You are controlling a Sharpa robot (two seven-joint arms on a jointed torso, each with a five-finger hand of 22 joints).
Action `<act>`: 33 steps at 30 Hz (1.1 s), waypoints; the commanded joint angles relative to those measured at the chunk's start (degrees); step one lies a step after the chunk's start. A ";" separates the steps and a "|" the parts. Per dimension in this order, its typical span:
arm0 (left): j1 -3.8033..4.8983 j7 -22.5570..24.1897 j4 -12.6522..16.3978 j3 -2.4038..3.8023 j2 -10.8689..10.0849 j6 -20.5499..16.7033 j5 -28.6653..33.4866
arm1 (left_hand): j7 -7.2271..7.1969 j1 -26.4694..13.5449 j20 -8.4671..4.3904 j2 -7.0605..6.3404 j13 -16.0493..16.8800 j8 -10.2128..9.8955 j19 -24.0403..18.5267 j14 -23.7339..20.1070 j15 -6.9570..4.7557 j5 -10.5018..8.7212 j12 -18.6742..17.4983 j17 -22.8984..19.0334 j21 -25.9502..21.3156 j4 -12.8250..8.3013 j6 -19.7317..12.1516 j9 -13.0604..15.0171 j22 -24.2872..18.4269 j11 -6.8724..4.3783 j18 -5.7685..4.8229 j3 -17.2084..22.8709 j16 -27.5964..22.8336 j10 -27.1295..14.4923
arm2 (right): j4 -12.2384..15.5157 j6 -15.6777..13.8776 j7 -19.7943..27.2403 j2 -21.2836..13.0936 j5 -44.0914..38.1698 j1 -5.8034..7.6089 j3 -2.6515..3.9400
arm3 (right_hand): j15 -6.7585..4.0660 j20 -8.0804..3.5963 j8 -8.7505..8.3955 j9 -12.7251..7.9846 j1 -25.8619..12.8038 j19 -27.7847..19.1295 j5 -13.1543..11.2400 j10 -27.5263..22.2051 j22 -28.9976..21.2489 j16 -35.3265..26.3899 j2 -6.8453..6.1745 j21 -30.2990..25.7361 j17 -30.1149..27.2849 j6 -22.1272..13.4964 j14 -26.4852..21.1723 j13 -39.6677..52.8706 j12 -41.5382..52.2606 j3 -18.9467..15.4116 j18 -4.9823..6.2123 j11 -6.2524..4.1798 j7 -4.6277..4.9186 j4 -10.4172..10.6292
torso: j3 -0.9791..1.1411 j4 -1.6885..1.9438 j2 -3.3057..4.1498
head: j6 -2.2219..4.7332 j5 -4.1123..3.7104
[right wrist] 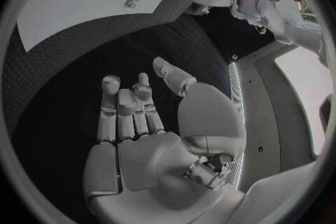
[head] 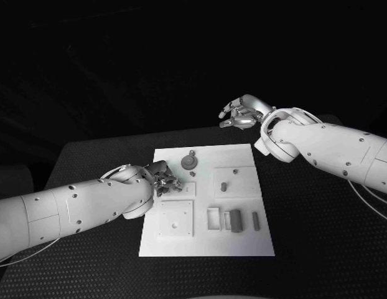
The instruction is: Assemble the parts on the task board
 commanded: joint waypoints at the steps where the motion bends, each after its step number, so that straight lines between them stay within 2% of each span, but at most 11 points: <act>1: -0.28 0.31 0.04 0.02 0.15 -0.40 -0.37 | -2.54 0.01 -0.34 0.64 -0.06 0.28 0.22 -1.38 -0.84 0.27 0.30 -0.14 -0.31 0.13 3.03 0.06 0.08 -0.22 0.43 0.33 0.40 -0.17 | 0.08 0.72 0.41 -0.02 0.04 0.00 0.03 | -0.09 0.42 -0.22 0.03 0.05 0.10 -0.11 -0.36 0.25 -0.09 0.71 -0.20 -0.09 0.88 -0.40 -0.06 0.14 -0.26 0.63 -0.07 1.18 -0.03 | 0.00 0.02 0.00 | -0.03 0.02; 7: -0.55 0.27 -0.04 0.02 0.12 -0.55 -0.77 | -2.55 0.02 -0.36 0.66 -0.09 0.26 0.24 -1.42 -0.86 0.27 0.33 -0.30 -0.34 0.12 3.05 0.09 0.11 -0.22 0.43 0.33 0.52 -0.16 | 0.06 0.77 0.41 -0.04 0.04 0.00 0.03 | -0.09 0.43 -0.22 0.04 0.05 0.10 -0.11 -0.37 0.25 -0.08 0.72 -0.20 -0.10 0.87 -0.41 -0.08 0.16 -0.27 0.63 -0.07 1.18 -0.03 | -0.01 0.01 0.01 | -0.12 0.01; 33: -0.69 -1.07 0.11 0.01 0.12 0.55 -4.03 | -2.58 0.14 -0.43 0.64 -0.22 0.16 0.35 -1.55 -0.92 0.29 0.45 -1.20 -0.47 0.04 3.16 0.21 0.29 -0.25 0.40 0.33 1.16 -0.15 | -0.04 1.20 0.39 -0.08 0.05 0.00 0.03 | -0.08 0.47 -0.25 0.06 0.00 0.09 -0.11 -0.41 0.28 -0.04 0.72 -0.21 -0.12 0.86 -0.44 -0.17 0.25 -0.32 0.63 -0.06 1.20 0.00 | 0.01 -0.01 0.02 | -0.25 0.09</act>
